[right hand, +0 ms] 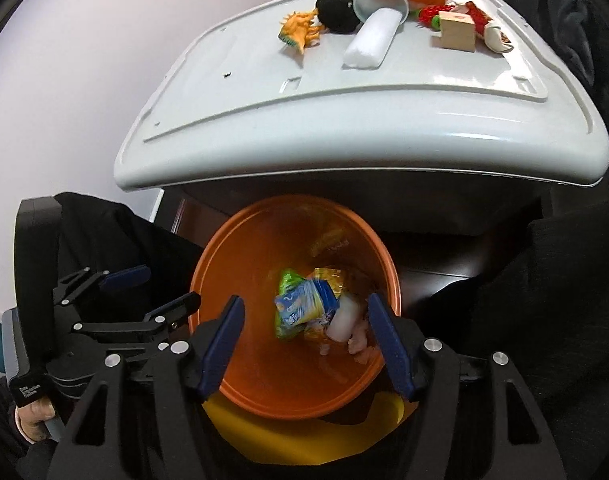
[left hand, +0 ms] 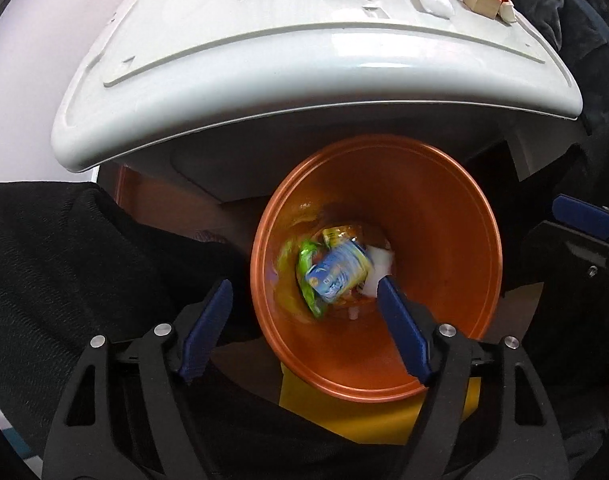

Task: Collect trash
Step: 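Carry the blue biscuit box and beige cup over the orange bucket and release, then grasp the white foam tube with the right tool while the left tool grasps the orange dinosaur toy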

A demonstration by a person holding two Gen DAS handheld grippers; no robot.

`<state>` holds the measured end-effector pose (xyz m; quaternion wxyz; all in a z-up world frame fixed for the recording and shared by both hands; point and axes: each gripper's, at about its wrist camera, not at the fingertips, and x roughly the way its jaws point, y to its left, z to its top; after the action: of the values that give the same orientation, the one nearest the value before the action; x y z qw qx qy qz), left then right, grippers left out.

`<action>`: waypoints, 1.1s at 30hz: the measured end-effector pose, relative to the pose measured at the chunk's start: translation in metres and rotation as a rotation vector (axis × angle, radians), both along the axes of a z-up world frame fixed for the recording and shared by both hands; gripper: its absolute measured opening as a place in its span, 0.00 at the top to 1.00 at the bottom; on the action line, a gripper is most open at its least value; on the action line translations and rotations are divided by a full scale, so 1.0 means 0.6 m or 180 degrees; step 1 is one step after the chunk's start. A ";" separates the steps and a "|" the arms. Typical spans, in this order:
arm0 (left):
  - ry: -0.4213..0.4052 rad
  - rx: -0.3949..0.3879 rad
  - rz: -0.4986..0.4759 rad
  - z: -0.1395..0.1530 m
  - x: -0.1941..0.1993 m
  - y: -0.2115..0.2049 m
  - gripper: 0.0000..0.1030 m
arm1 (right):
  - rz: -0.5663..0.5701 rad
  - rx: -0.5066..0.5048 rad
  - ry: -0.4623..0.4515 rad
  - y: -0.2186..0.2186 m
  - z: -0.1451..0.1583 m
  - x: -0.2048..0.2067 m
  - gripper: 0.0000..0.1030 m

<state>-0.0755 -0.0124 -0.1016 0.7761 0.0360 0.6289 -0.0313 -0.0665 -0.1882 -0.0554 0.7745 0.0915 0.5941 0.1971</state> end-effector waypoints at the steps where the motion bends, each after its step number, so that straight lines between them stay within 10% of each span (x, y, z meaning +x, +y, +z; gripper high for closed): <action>1: -0.0007 -0.0003 0.0008 0.001 -0.001 0.000 0.29 | -0.0008 0.0012 0.0002 -0.003 0.000 0.000 0.38; 19: -0.0572 -0.0259 -0.0001 0.085 0.048 0.006 0.26 | -0.0417 0.0075 -0.0367 -0.054 0.068 0.181 0.36; 33: -0.1088 -0.0190 0.0008 0.062 0.078 0.014 0.21 | -0.0749 -0.0217 -0.0241 -0.026 0.010 0.370 0.34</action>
<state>-0.0286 -0.0041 -0.0644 0.8725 0.0170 0.4865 -0.0425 0.1558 -0.2040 -0.0495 0.8168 0.1267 0.5559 0.0878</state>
